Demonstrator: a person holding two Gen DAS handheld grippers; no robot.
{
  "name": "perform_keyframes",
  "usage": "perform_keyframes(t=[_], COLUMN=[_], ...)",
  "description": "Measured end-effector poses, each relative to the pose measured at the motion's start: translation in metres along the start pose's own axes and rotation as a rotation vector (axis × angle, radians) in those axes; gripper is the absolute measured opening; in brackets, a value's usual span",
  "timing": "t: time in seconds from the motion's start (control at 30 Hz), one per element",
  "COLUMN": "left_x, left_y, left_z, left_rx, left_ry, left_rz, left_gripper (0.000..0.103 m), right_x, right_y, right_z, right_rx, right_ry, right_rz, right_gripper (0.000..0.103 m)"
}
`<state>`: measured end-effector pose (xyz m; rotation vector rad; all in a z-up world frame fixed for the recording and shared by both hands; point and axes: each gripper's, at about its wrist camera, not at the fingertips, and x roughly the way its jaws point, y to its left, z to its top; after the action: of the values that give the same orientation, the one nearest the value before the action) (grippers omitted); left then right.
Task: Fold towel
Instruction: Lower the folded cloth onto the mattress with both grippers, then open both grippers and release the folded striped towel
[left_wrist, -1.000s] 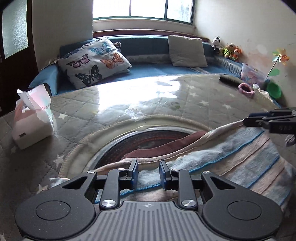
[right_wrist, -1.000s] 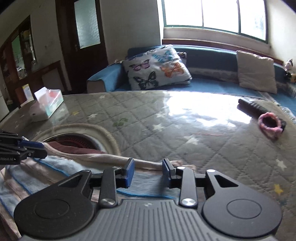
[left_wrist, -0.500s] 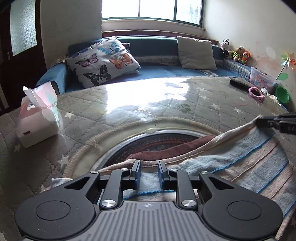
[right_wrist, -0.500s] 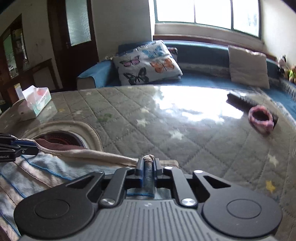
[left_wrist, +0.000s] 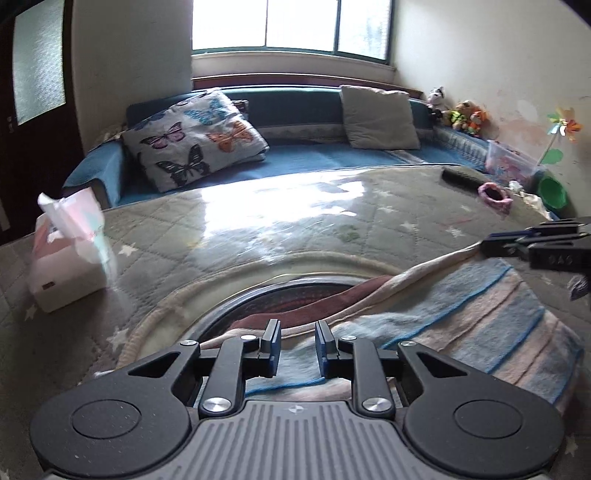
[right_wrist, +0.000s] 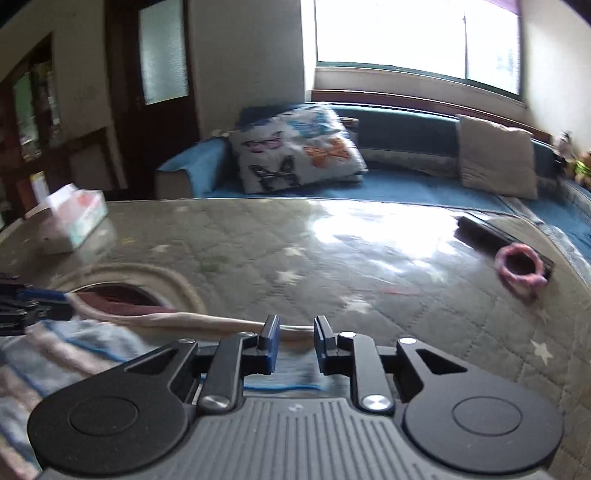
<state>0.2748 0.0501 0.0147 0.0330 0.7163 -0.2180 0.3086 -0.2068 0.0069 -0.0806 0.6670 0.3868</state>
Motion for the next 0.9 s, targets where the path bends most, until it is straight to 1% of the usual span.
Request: perform_keyframes(t=[0.07, 0.2, 0.27, 0.33, 0.37, 0.4, 0.43, 0.5, 0.53, 0.57, 0.63, 0.67, 0.7, 0.73, 0.83, 0.9], left_x=[0.007, 0.023, 0.029, 0.029, 0.028, 0.027, 0.023, 0.016, 0.011, 0.006, -0.004, -0.008, -0.014, -0.019, -0.033, -0.041], left_y=[-0.004, -0.001, 0.001, 0.004, 0.005, 0.005, 0.005, 0.006, 0.006, 0.006, 0.008, 0.01, 0.011, 0.013, 0.018, 0.023], left_z=[0.001, -0.001, -0.003, -0.005, -0.005, -0.005, -0.006, -0.007, -0.008, -0.009, -0.012, -0.014, -0.016, -0.017, -0.024, -0.03], left_rx=[-0.002, -0.026, -0.035, -0.046, -0.057, -0.063, -0.065, -0.068, -0.066, -0.065, -0.068, -0.072, -0.075, -0.078, -0.09, -0.1], left_ry=[0.012, 0.051, 0.063, 0.058, 0.058, 0.054, 0.048, 0.033, 0.021, 0.01, -0.007, -0.014, -0.022, -0.031, -0.053, -0.062], left_rz=[-0.01, -0.016, -0.012, -0.017, -0.022, -0.023, -0.018, -0.008, 0.0, 0.007, 0.022, 0.033, 0.043, 0.054, 0.088, 0.122], left_gripper=[0.023, 0.023, 0.023, 0.023, 0.025, 0.029, 0.033, 0.054, 0.056, 0.058, 0.066, 0.072, 0.074, 0.074, 0.08, 0.082], right_x=[0.005, 0.028, 0.04, 0.048, 0.051, 0.054, 0.055, 0.054, 0.053, 0.049, 0.042, 0.039, 0.035, 0.031, 0.023, 0.022], right_y=[0.015, 0.04, 0.051, 0.059, 0.062, 0.063, 0.065, 0.067, 0.068, 0.07, 0.073, 0.075, 0.077, 0.08, 0.091, 0.096], right_z=[0.003, 0.004, 0.003, 0.004, 0.005, 0.007, 0.009, 0.011, 0.012, 0.011, 0.008, 0.006, 0.004, 0.001, -0.005, -0.006], right_rx=[-0.024, -0.051, -0.066, -0.077, -0.078, -0.071, -0.065, -0.062, -0.062, -0.071, -0.094, -0.106, -0.118, -0.131, -0.164, -0.172], right_ry=[0.026, 0.081, 0.102, 0.094, 0.09, 0.086, 0.083, 0.077, 0.073, 0.068, 0.062, 0.06, 0.058, 0.057, 0.052, 0.053], right_rz=[0.061, 0.142, 0.15, 0.141, 0.135, 0.131, 0.127, 0.12, 0.117, 0.119, 0.12, 0.121, 0.121, 0.122, 0.132, 0.14], right_gripper=[0.02, 0.02, 0.02, 0.02, 0.022, 0.025, 0.026, 0.03, 0.032, 0.038, 0.039, 0.04, 0.046, 0.046, 0.046, 0.049])
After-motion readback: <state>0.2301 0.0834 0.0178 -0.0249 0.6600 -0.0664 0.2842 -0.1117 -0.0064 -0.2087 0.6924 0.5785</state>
